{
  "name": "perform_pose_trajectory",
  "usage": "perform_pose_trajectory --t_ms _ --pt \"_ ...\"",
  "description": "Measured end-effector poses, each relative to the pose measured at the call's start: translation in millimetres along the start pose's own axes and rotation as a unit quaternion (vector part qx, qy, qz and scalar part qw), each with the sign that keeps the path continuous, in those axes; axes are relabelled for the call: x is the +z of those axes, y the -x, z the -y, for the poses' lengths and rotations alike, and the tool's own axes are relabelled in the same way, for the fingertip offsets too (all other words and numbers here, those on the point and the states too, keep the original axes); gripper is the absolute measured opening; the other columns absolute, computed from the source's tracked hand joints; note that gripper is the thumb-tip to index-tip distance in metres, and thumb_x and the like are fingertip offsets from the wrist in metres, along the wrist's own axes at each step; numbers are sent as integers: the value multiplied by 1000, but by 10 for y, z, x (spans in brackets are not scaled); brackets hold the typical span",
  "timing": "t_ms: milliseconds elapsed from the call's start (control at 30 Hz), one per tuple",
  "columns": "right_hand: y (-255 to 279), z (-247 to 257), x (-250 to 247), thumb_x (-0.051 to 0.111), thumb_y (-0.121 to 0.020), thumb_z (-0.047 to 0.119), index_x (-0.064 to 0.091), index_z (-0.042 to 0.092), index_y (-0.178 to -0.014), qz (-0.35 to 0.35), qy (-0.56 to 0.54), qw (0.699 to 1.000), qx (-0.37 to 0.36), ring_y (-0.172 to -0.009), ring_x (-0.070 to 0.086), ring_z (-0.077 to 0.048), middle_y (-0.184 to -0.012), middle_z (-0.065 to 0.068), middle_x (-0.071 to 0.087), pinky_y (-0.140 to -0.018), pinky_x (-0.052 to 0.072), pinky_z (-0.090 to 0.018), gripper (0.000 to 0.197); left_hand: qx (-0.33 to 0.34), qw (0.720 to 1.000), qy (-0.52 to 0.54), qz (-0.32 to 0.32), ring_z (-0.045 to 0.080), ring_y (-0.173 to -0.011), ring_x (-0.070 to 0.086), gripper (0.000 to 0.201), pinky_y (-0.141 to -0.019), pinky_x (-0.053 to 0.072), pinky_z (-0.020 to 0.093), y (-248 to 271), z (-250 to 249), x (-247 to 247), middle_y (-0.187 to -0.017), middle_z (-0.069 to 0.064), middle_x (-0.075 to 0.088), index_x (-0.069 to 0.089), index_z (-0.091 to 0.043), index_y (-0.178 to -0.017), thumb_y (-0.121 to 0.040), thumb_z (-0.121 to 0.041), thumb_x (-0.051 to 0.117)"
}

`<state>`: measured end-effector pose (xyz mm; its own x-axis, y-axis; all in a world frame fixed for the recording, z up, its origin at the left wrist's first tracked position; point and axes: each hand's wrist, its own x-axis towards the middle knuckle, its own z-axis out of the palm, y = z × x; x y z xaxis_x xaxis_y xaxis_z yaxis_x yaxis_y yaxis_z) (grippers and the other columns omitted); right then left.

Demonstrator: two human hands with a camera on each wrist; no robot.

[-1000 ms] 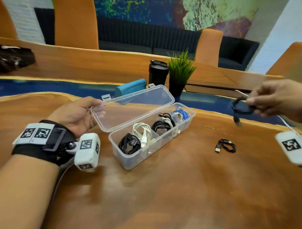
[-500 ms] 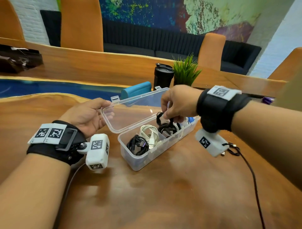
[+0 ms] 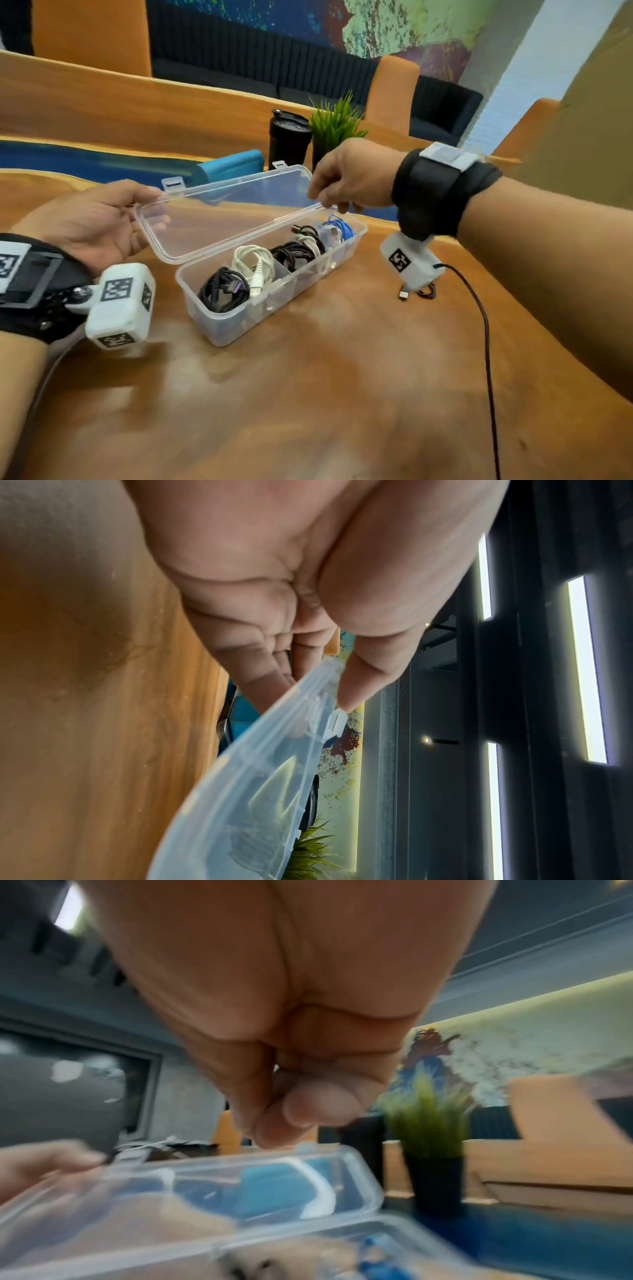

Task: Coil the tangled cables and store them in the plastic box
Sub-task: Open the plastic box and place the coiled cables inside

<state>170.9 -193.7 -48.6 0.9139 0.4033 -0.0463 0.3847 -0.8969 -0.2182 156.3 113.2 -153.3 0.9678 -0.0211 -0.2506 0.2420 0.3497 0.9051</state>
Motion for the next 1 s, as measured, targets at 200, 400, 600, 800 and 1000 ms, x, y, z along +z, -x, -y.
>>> perform_pose_trajectory --t_ms 200,400,600,800,1000 --pt "661 -973 -39 69 -87 31 70 25 -96 152 191 948 205 -63 69 -15 -74 2 72 -54 51 -23 11 16 999 1 -42 1 -50 66 31 -48 53 10 -98 47 18 -64 -7 71 65 -12 -94 -71 -30 77" --pt "912 -1231 560 69 -84 43 59 31 -106 186 214 935 216 -75 63 -12 -92 6 63 -57 46 -23 27 18 1000 -13 -6 3 -49 65 36 -46 52 11 -46 70 13 -64 -6 70 72 -13 -76 -47 -32 80" --pt "900 -1150 681 59 -87 45 60 31 -87 124 265 929 228 -74 57 -11 -80 7 60 -63 49 -24 14 -8 999 30 -26 7 -46 62 15 -51 56 15 15 50 74 -61 1 65 63 -6 -86 -95 -16 57" --pt "755 -705 161 67 -85 20 67 17 -68 -130 -72 966 213 -55 65 -28 -51 -7 65 -51 56 -38 17 6 999 27 -28 9 -47 62 12 -51 57 17 25 35 45 -60 3 64 63 -4 -88 -94 -13 59" --pt "661 518 189 64 -84 -3 67 3 -76 -63 -365 928 46 -47 61 -16 -60 -12 65 -41 49 -23 10 15 999 32 -30 9 -49 63 11 -54 56 18 36 51 46 -61 4 66 64 -6 -88 -94 -14 60"
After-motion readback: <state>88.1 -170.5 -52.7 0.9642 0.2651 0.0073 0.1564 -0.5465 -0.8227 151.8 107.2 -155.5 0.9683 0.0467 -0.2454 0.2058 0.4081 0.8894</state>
